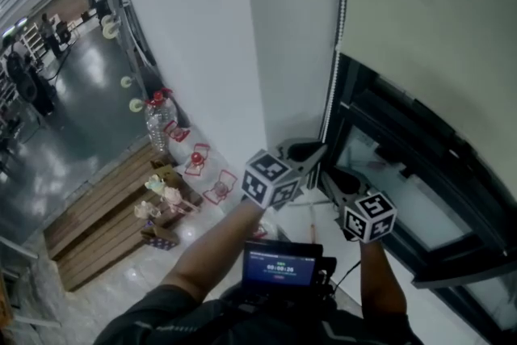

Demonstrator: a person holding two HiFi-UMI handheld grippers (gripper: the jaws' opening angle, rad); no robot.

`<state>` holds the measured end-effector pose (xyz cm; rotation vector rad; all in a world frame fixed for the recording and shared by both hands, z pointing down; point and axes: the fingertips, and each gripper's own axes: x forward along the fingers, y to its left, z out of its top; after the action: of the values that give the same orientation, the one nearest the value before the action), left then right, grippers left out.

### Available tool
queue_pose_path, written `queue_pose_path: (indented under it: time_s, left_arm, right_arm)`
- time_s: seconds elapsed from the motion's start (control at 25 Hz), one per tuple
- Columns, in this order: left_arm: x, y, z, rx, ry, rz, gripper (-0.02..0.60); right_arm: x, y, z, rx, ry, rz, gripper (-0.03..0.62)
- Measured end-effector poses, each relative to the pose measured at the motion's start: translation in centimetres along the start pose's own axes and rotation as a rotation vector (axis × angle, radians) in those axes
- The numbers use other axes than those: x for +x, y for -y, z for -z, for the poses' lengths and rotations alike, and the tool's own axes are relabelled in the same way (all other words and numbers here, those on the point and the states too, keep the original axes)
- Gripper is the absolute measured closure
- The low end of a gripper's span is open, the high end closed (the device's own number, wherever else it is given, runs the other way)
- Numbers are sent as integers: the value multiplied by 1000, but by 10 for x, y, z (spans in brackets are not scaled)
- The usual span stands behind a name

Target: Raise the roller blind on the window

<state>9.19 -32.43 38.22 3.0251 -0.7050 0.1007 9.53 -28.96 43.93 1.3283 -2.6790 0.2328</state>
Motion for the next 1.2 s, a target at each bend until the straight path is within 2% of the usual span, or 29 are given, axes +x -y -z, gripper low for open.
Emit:
queue_pose_path:
  time_s: [0.04,0.28,0.52,0.64,0.68,0.84,0.88,1.2]
  left_arm:
    - [-1,0,1,-2,2,0,583]
    - [2,9,0,-10,8,19,583]
    - [0,16,-3,-10,14,34,583]
    - [-4,17,-3,-11,20,32,583]
    - [-4,17,-3,-14,21,31,583]
    - [-5,21,-5,-16,18,34,583]
    - [-5,22,-7,-14,20,36,583]
    - [-2,20,-2,-14,23,41,583]
  right_arm:
    - [-7,4,-11,4,30,4,493]
    - [-33,6,-117,-67,261,-6,488]
    - [-22,-18,-187,-153,349,-65,488]
    - [-12,-18,-198,-167,364,-45,491]
    - [-11,-15,-200,-161,375,-35,535]
    - [-10,-12,-204,-145,385,-35,552]
    - [-10,-13,-205,-143,385,-41,579]
    - [-6,-10,-200,-111,401,-68,592]
